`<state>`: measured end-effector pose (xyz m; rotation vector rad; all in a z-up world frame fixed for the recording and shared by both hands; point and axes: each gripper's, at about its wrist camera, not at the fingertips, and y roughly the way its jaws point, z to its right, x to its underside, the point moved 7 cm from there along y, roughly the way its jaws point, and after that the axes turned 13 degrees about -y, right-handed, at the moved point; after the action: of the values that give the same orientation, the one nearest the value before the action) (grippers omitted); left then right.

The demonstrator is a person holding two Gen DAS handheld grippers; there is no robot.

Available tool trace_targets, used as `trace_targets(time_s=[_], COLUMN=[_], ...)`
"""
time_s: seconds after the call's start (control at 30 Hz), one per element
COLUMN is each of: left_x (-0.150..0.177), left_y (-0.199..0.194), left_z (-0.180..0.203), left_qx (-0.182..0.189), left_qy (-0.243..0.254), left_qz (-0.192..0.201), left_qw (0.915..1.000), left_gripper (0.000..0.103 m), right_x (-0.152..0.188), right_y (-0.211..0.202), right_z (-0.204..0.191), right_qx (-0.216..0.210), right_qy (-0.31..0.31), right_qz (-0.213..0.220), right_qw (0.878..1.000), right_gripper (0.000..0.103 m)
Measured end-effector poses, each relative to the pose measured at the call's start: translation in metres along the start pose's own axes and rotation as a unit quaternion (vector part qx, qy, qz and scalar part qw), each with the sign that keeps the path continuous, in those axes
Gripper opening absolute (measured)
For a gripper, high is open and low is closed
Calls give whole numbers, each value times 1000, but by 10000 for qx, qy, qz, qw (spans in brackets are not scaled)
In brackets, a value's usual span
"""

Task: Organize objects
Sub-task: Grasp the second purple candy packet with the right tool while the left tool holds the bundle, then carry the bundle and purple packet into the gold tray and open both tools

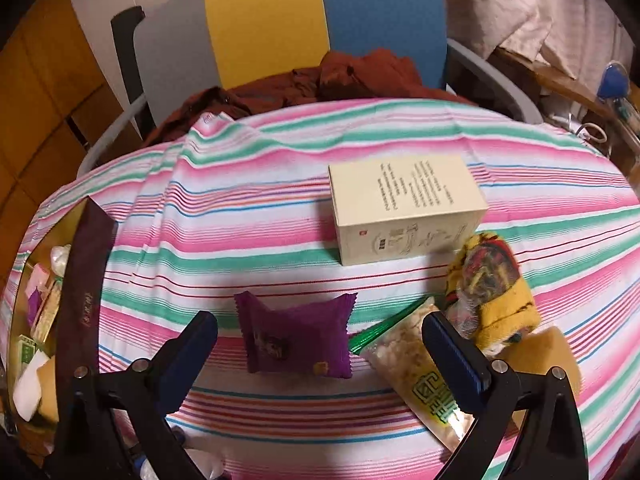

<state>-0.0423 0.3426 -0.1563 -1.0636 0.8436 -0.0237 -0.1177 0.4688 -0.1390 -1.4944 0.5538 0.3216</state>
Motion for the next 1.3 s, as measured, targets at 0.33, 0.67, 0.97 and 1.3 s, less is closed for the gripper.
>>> trace_targets(time_s=[0.33, 0.67, 0.97, 1.3], left_x=[3, 4, 2, 0], left_y=[-1, -2, 0, -9], left_z=[-3, 0, -3, 4], left_qx=[140, 56, -21, -77], left_qy=[-109, -6, 73, 74], left_qz=[34, 70, 112, 87], left_qw=[9998, 10000, 9999, 9999], left_gripper=[39, 38, 39, 37], right_x=[2, -9, -16, -18], right_y=[7, -24, -35, -36], right_z=[-12, -28, -25, -12], right_qx=[24, -325, -340, -273], right_qy=[-361, -534, -426, -328], right_qz=[-131, 380, 577, 669], right_qw=[9993, 9973, 9968, 9968], right_gripper=[52, 52, 52, 52])
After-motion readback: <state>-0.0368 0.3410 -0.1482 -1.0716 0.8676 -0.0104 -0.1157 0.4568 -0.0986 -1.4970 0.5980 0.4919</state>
